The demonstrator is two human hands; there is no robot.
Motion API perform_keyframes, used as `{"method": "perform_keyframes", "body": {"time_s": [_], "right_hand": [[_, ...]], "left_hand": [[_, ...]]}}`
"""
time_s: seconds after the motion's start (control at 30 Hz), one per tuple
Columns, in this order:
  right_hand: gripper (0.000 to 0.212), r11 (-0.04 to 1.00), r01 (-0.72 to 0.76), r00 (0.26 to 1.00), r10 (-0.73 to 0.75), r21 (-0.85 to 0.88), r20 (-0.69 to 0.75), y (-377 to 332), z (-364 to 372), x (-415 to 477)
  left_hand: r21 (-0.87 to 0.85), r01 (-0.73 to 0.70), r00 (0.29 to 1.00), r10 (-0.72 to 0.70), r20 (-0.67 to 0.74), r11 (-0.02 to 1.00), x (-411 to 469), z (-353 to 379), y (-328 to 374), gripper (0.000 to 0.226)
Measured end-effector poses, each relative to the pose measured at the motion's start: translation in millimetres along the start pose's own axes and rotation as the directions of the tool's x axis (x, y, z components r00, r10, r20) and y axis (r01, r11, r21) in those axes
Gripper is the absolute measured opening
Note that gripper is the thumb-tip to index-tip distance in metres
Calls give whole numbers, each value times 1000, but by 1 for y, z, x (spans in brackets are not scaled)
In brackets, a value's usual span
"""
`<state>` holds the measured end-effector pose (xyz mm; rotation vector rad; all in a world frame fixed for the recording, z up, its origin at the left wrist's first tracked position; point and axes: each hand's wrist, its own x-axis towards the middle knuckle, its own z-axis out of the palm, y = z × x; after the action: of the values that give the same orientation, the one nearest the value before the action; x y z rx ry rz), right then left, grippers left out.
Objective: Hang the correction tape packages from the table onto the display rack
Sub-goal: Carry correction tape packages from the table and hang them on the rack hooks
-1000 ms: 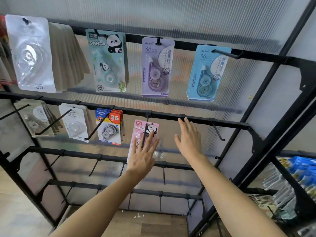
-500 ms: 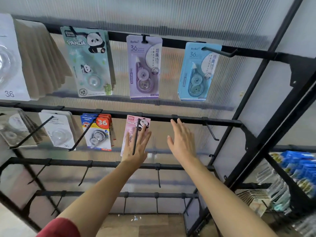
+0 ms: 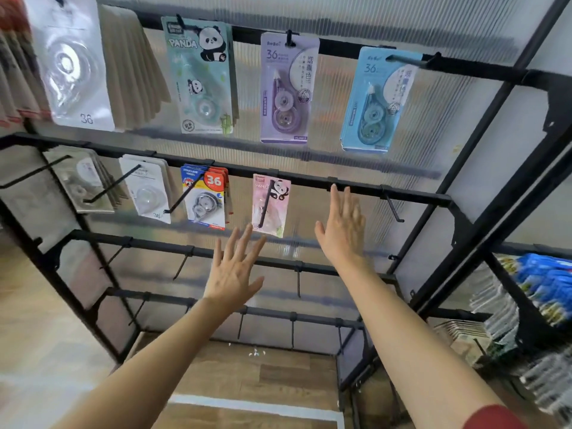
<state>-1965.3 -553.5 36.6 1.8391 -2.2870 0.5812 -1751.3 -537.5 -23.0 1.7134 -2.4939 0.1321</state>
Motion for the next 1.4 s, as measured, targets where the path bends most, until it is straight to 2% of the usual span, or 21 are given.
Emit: {"method": "perform_keyframes", "body": {"time_s": [0.13,0.4,0.5,0.63,0.83,1.03,1.2,1.4], "right_hand": [[82,999,-8,1000,7,35,22,-6,7,-48],[77,994,77,982,-90,83,163,-53,18,-154],[75,984,136,965,-158,119,207,-88,20,-198],[72,951,238,912,-288,197,293,-150,24,-277],[73,860,390,770,-500,329,396,-253,32,-390],[76,696,562,553,-718,447,423,-365,38,-481],[77,545,663,385,-836,512,391,-467,37,-538],[77,439,723,223,-880,534,420,-603,38,-579]], "left_hand": [[-15,42,998,-42,-46,999,-40,-3,-12,83],[-61,187,982,-189,-18,980,-153,3,-54,77],[-122,245,968,-250,-21,962,-218,7,-79,76],[-173,401,915,-401,33,900,-330,10,-122,77],[-84,662,749,-659,58,745,-500,-4,-177,77],[-29,872,490,-872,25,489,-639,-17,-211,72],[-41,955,295,-956,-5,295,-723,-27,-254,72],[-19,993,119,-991,-59,120,-786,-50,-349,75]]}}
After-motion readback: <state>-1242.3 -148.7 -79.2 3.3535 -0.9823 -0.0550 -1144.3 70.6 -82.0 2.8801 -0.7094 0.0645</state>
